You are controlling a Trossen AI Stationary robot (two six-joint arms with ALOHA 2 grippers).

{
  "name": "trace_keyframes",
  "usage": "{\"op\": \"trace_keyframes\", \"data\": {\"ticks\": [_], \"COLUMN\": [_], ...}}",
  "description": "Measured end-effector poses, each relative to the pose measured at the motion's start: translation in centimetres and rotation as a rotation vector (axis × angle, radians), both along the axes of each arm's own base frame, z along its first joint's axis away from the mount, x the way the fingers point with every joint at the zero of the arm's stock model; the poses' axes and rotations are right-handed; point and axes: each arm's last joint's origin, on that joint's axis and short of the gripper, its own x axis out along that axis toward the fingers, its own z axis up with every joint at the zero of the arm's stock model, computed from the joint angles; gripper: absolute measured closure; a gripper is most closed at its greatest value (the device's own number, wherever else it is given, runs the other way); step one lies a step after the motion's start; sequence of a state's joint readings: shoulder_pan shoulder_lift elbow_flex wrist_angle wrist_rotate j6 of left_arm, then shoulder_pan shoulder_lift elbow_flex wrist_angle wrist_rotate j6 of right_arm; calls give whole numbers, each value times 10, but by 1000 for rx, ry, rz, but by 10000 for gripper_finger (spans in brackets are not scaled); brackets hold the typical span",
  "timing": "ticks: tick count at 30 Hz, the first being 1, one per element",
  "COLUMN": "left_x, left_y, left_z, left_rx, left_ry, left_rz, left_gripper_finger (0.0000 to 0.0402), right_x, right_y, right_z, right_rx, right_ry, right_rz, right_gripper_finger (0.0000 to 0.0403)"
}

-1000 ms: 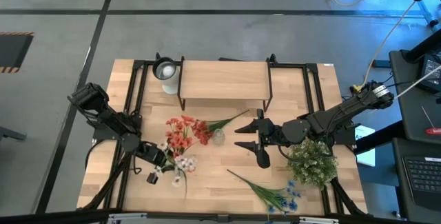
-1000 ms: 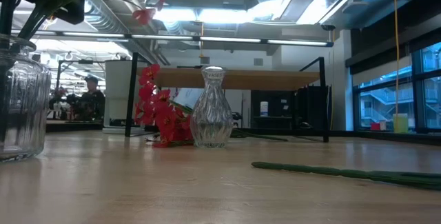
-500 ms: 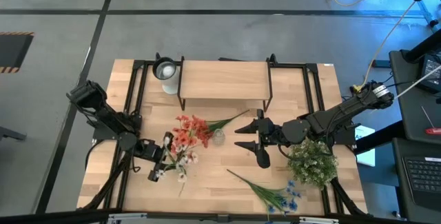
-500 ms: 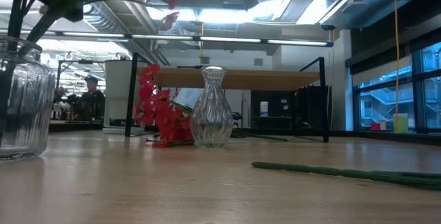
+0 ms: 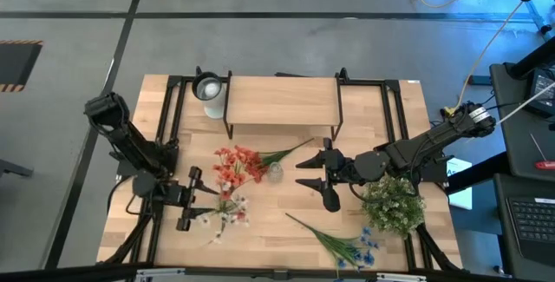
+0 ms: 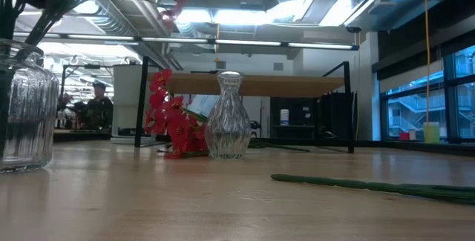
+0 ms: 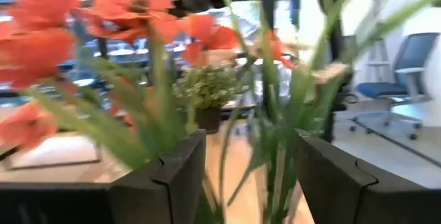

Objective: Pick and place flowers into a vace then onto a shelf
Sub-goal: Put the white flowers into the left transparent vase, then put the transparent vase with flowers on the shelf

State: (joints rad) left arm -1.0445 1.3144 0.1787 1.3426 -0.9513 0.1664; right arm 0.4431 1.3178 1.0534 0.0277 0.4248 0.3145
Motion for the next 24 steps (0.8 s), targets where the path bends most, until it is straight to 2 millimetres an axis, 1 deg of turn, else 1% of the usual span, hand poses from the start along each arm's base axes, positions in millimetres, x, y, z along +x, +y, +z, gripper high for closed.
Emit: {"op": "trace_keyframes", "data": {"ticks": [6,9,19,24], "left_x": [-17,-22,-18,-16], "left_y": [-4,-6,-5,-4], "left_z": [0,-3,-26,-27], "left_rx": [-11,-12,-44,-40], "left_ry": [44,68,178,186], "left_rz": [99,102,88,94], "left_gripper_finger": [192,192,191,191], "right_x": [0,0,0,0], "right_y": [0,0,0,0], "right_z": [0,-1,-1,-1], "right_rx": [1,22,22,35], "right_ry": [0,6,7,7], "right_rz": [0,-6,-6,-9], "right_gripper_finger": [201,201,201,201]}}
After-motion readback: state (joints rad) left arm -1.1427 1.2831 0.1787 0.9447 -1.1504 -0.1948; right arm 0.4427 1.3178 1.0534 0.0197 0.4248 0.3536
